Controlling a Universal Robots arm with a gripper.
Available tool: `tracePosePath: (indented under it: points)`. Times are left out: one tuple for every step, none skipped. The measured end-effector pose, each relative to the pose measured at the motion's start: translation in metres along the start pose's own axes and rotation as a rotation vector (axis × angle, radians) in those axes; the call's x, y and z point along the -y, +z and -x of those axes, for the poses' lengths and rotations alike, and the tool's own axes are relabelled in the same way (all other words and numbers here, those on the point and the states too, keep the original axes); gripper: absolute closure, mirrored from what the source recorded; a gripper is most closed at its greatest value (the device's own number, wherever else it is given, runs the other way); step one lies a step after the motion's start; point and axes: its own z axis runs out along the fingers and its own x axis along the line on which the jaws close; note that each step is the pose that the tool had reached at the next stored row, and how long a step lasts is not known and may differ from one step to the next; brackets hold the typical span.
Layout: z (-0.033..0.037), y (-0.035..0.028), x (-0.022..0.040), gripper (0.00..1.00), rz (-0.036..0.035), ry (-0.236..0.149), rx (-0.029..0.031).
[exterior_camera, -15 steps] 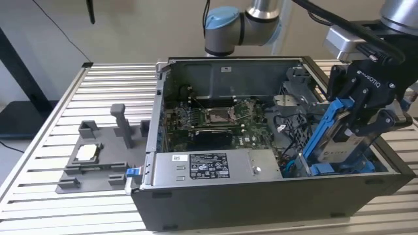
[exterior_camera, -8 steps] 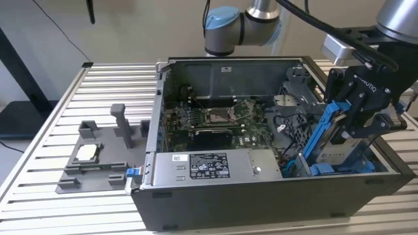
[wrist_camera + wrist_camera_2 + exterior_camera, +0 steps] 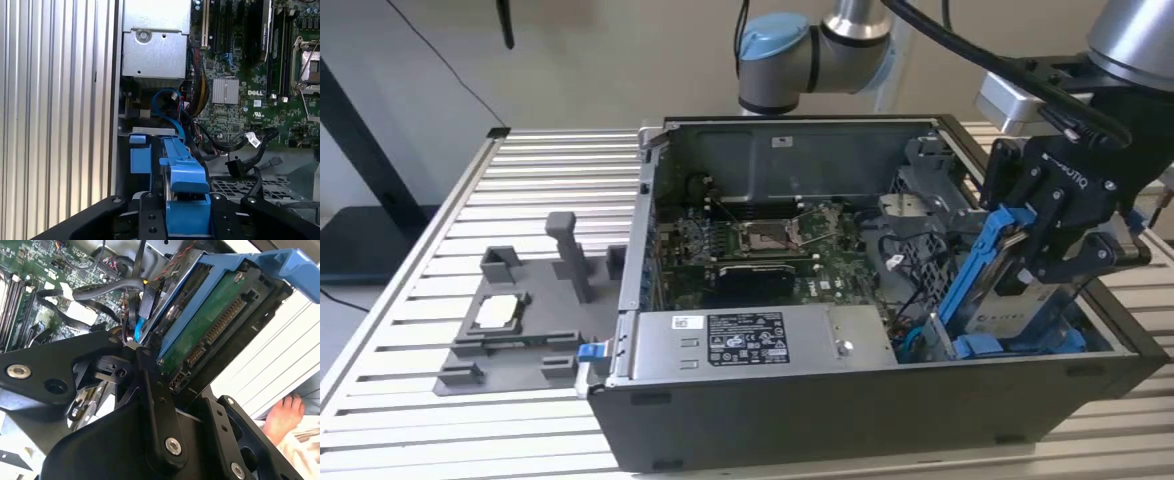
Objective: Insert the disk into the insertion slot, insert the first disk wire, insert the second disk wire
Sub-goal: 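Insert the disk into the insertion slot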
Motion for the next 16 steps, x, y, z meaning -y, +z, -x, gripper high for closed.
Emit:
tracePosePath:
  points:
    - [0.0000, -0.0002, 0.0000, 0.60, 0.0003, 0.000, -0.0007]
    - [-0.0001, -0.0003, -0.0002, 0.60, 0.0004, 0.000, -0.0010]
    - [-0.0002, -0.0005, -0.0003, 0.54, 0.0004, 0.000, -0.0014]
    - [-0.0002, -0.0005, -0.0003, 0.48, 0.0004, 0.000, -0.0013]
    - [-0.0002, -0.0005, -0.0003, 0.48, 0.0004, 0.000, -0.0014]
    - [-0.0002, -0.0005, -0.0003, 0.48, 0.0004, 0.000, -0.0014]
    - [-0.0002, -0.0005, -0.0003, 0.42, 0.0004, 0.000, -0.0014]
    - [-0.0002, -0.0006, -0.0003, 0.42, 0.0004, 0.000, -0.0014]
    - [-0.0002, -0.0005, -0.0003, 0.42, 0.0004, 0.000, -0.0014]
    - [-0.0001, -0.0006, -0.0003, 0.42, 0.0004, 0.000, -0.0014]
    - [-0.0001, -0.0005, -0.0003, 0.42, 0.0004, 0.000, -0.0014]
    - [0.0000, -0.0008, -0.0004, 0.42, 0.0004, 0.000, -0.0015]
    - [0.0000, -0.0014, -0.0004, 0.42, 0.0004, 0.001, -0.0016]
    - [0.0001, -0.0027, -0.0005, 0.42, 0.0003, 0.001, -0.0016]
    - [0.0001, -0.0046, -0.0006, 0.42, 0.0000, 0.000, -0.0014]
    - [0.0002, -0.0069, -0.0008, 0.42, -0.0015, 0.000, -0.0016]
